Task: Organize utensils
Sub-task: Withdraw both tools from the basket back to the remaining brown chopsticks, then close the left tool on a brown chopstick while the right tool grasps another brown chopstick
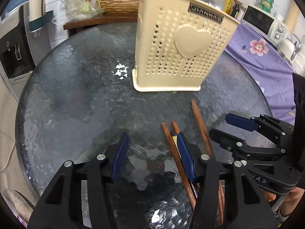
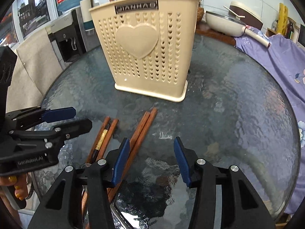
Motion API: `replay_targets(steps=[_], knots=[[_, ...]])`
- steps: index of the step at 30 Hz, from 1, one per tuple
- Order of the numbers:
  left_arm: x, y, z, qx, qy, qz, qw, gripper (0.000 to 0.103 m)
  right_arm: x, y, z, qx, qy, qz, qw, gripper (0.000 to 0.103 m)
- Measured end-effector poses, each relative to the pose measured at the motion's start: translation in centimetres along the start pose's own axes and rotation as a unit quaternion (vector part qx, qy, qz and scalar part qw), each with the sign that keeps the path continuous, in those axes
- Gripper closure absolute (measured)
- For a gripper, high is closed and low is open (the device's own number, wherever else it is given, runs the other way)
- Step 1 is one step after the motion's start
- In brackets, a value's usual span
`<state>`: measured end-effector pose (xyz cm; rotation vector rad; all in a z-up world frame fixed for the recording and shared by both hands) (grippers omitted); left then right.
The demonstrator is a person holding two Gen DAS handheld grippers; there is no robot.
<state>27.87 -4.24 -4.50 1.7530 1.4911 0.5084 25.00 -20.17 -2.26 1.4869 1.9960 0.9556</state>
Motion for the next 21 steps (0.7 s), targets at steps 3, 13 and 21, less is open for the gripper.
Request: replay_targets(steps=[3, 13, 21], knots=[[-0.5, -0.4, 0.5, 0.01, -0.005, 0.009, 0.9999, 0.051, 0.2, -0.3, 0.4, 0.006, -0.004, -0.006, 1.0, 0.057], [-1.2, -1.3, 1.3, 0.021, -0.005, 0.024, 0.9995, 0.061, -0.2, -0.3, 0.4, 0.012, -0.018, -0.014, 1.0, 0.059], [-0.6, -1.0, 1.5, 0.026, 0.01, 0.026, 0.9993, 0.065, -0.8, -0.2, 1.1, 0.028, -0.014, 0.0, 1.0, 0.059]])
Point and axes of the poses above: each gripper's, at about its wrist camera, not at the fingertips, and z roughly the way its jaws point, x to its left, y to its top, the point moved 2 cm from there along z, roughly the way its jaws point, and after that the axes turned 13 degrees about -x, right-handed, at the moved point
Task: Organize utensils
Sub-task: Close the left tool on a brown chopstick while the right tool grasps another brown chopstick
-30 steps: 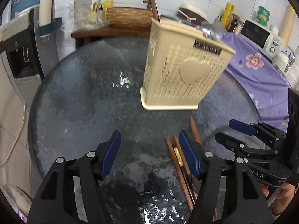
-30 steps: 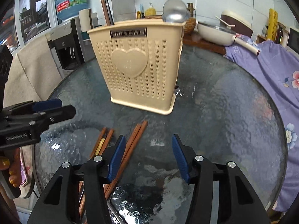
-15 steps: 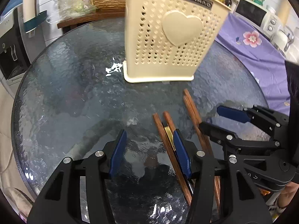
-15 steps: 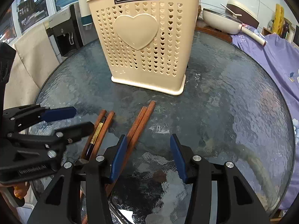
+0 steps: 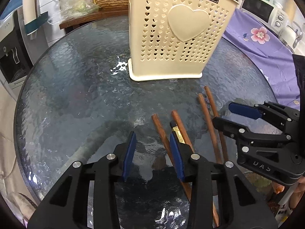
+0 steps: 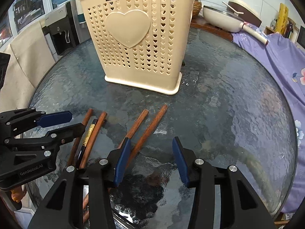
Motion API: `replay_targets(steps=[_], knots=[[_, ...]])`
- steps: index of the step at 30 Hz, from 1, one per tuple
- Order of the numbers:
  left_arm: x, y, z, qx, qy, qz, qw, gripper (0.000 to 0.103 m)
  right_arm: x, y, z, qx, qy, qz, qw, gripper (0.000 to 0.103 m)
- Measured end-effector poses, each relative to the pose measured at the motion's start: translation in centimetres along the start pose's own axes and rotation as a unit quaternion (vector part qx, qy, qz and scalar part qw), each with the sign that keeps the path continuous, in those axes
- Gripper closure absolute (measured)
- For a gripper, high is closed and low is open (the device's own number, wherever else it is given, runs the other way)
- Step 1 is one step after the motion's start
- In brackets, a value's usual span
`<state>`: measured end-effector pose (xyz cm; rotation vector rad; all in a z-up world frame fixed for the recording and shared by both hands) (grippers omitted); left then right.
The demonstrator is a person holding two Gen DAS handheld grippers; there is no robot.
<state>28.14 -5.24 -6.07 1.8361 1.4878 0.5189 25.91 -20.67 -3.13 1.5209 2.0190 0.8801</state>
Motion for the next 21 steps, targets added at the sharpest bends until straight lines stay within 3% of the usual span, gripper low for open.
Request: replay_targets(steps=[6, 16, 21], knots=[[-1.3, 0.4, 0.7, 0.009, 0.015, 0.031, 0.9994, 0.066, 0.4, 0.7, 0.8, 0.01, -0.013, -0.002, 1.0, 0.068], [-2.6, 1.2, 1.6, 0.019, 0.02, 0.06, 0.9978, 0.076, -0.5, 1.8, 1.7, 0.019, -0.019, 0.026, 0.999, 0.086], [-2.9, 1.4, 2.0, 0.02, 0.019, 0.059, 0.9979, 0.078, -0.9, 1.9, 1.8, 0.025, -0.019, 0.045, 0.999, 0.088]])
Point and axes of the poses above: each gripper's, at about its wrist camera, not at the fingertips, and z roughly the way its jaws point, x to its left, y to its top, the point moved 2 cm from there along z, roughly the way its jaws point, and after that the axes turned 13 degrees about -x, right-handed, at the moved point
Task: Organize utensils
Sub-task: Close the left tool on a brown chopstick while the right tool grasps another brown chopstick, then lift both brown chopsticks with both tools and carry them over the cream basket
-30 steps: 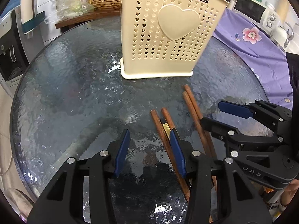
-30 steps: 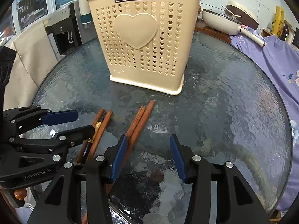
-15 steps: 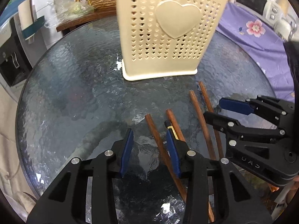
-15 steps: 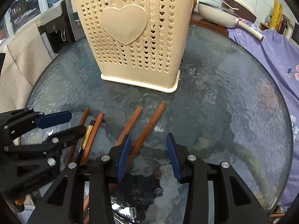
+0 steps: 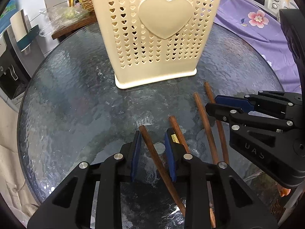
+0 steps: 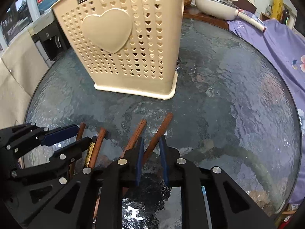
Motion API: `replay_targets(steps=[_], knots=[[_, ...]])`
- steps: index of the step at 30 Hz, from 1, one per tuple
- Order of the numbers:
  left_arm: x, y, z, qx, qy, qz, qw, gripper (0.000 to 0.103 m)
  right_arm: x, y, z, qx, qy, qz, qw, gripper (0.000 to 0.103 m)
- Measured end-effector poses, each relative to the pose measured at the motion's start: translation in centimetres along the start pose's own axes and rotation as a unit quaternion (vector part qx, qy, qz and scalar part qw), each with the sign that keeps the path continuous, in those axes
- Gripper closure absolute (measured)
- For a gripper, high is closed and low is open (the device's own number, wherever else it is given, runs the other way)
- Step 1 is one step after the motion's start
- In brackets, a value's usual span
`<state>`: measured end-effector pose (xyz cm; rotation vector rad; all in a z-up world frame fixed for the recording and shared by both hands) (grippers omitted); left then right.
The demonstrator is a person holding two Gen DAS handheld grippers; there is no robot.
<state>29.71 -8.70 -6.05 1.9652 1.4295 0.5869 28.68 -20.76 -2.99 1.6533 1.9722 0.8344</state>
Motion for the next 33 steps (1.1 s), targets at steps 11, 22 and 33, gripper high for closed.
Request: replay_targets(steps=[11, 22, 33], knots=[[-0.9, 0.4, 0.5, -0.006, -0.006, -0.01, 0.9999, 0.091, -2.3, 1.0, 0.9, -0.005, 0.002, 0.077, 0.997, 0.094], [-0.9, 1.2, 1.2, -0.01, -0.037, -0.046, 0.9982, 0.094, -3.8, 1.3, 1.3, -0.019, 0.002, 0.096, 0.995, 0.096], [0.2, 3.3, -1.4, -0.061, -0.058, -0.075, 0.9937, 0.095, -4.7, 2.2, -0.3, -0.062, 0.026, 0.094, 0.993, 0.096]])
Point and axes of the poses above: each gripper's, at about its wrist camera, not at the fingertips, and z roughly the way its jaws point, x to its left, y to its top, the point moved 2 cm from there along z, roughly the way its jaws point, and after that the axes turned 13 degrees about -x, right-handed, at the moved point
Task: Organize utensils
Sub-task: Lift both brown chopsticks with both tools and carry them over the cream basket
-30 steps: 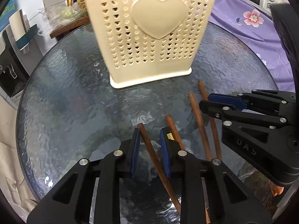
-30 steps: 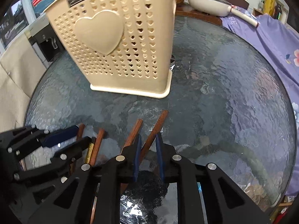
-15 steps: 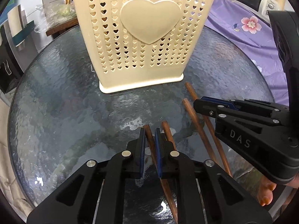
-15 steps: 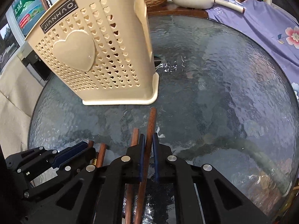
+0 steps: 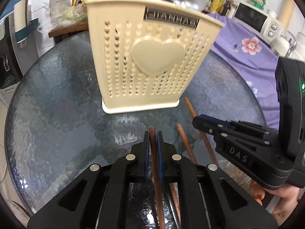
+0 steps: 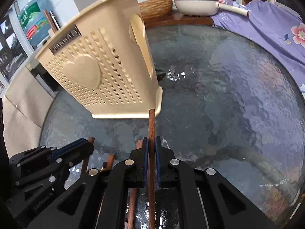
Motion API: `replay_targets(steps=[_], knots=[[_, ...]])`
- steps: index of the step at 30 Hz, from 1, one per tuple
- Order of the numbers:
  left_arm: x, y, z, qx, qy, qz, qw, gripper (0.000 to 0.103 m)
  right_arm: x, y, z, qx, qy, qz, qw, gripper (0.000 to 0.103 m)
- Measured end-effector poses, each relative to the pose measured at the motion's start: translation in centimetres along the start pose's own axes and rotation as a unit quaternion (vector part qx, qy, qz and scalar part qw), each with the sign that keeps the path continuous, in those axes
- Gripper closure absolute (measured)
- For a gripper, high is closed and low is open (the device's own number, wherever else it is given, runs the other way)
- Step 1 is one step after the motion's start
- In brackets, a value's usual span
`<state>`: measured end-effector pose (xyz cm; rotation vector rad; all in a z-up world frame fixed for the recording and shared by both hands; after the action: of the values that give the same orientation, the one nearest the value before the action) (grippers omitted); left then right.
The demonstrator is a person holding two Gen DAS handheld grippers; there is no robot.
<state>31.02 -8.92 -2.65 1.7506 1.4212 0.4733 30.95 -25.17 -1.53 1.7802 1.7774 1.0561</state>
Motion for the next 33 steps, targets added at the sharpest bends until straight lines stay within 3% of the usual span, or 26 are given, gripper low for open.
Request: replay_targets(steps=[19, 33], knots=[[-0.2, 4.4, -6.9, -0.1, -0.038, -0.022, 0.994, 0.095, 1.5, 2.3, -6.1, -0.092, 0.061, -0.013, 0.994, 0.096], [-0.7, 5.7, -10.1, -0.128, -0.056, -0.018, 0.9901, 0.095, 2.5, 2.8, -9.8, -0.136, 0.084, -0.038, 0.986, 0.096]])
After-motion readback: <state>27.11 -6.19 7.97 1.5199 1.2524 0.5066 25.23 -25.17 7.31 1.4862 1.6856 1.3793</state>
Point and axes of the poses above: each gripper's, at about its wrist camera, not at the fingertips, and z roughly the way its jaws point, x to its left, y to its top, the point moved 2 cm from there along z, roughly the way its jaws point, and after that the axes turned 13 degrees about -x, right-handed, at the moved point
